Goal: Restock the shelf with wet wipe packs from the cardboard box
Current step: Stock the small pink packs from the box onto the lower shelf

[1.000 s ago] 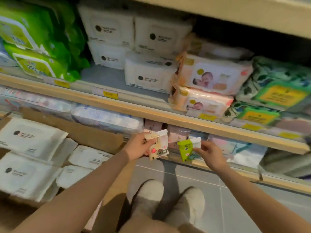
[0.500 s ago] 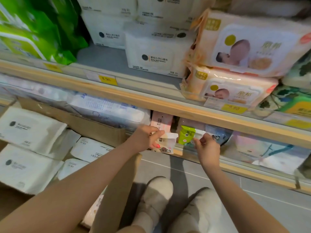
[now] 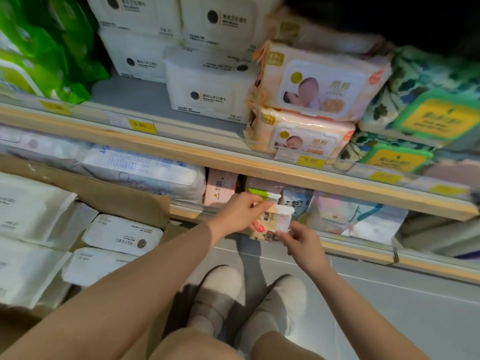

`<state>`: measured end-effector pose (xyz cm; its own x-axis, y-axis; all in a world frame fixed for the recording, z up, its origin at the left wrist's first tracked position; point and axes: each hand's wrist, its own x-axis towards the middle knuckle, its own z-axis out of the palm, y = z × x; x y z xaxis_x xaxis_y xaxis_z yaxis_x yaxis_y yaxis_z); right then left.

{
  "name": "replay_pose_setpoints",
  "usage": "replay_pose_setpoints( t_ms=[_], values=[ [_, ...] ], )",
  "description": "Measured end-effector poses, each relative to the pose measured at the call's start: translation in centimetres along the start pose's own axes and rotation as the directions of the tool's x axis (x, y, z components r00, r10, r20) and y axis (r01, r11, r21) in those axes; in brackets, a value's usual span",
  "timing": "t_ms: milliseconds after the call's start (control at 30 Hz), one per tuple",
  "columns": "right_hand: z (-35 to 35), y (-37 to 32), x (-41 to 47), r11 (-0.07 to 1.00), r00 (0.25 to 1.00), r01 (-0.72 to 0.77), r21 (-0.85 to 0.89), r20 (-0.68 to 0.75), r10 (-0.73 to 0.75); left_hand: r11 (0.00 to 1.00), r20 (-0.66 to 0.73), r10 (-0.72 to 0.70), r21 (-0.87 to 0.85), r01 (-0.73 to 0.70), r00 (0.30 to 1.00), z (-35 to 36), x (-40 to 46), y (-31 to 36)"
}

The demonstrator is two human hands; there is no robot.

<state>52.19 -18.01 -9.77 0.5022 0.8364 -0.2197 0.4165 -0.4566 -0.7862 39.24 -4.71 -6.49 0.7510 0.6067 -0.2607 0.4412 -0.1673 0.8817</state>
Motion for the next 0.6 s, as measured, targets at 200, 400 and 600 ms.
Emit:
replay_pose_setpoints(
  t_ms=[200,400,600],
  values=[
    [-1.6,1.3,1.7,0.995,0.954,-0.011,0.104,-0.295,0.042,0.99,-0.077,0.052,0.131,-0.042,0.996,1.5,1.5,-0.9],
    [0.9,4.5,4.7,0.991,0.943,-0.129,0.02,-0.308,0.129,0.98,0.091,0.067,0.183,-0.083,0.994,3.1,2.9,-3.2],
    [0.8,4.3,5.4,0.983,0.935,-0.155,-0.103,-0.336,0.112,0.989,0.034,0.049,0.14,-0.053,0.998,4.5,3.7,-2.9]
  ],
)
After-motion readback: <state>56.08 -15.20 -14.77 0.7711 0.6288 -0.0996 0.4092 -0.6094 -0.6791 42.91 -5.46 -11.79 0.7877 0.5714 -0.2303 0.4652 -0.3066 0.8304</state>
